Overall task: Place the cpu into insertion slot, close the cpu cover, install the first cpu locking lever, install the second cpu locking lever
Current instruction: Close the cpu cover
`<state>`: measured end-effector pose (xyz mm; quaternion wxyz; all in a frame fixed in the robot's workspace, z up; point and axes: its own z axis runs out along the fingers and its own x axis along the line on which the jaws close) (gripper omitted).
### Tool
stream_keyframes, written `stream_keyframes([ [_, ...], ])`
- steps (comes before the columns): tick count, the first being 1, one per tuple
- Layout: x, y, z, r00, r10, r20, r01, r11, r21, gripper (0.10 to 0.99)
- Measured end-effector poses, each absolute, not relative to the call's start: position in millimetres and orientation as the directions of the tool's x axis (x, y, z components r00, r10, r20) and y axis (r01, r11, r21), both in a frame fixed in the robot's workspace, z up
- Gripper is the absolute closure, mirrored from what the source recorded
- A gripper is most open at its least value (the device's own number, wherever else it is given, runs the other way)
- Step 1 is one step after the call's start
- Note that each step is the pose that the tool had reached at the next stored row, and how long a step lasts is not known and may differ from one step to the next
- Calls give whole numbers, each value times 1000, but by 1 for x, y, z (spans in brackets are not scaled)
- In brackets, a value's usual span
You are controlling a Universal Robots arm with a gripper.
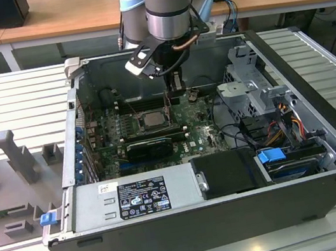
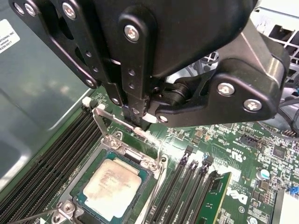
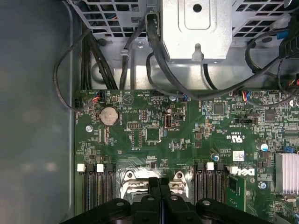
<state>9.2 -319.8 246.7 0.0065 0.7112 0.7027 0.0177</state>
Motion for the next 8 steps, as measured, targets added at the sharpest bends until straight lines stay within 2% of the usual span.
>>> stream_keyframes([
  [8, 6, -320, 247, 12, 1000, 16, 999, -12, 34, 980],
])
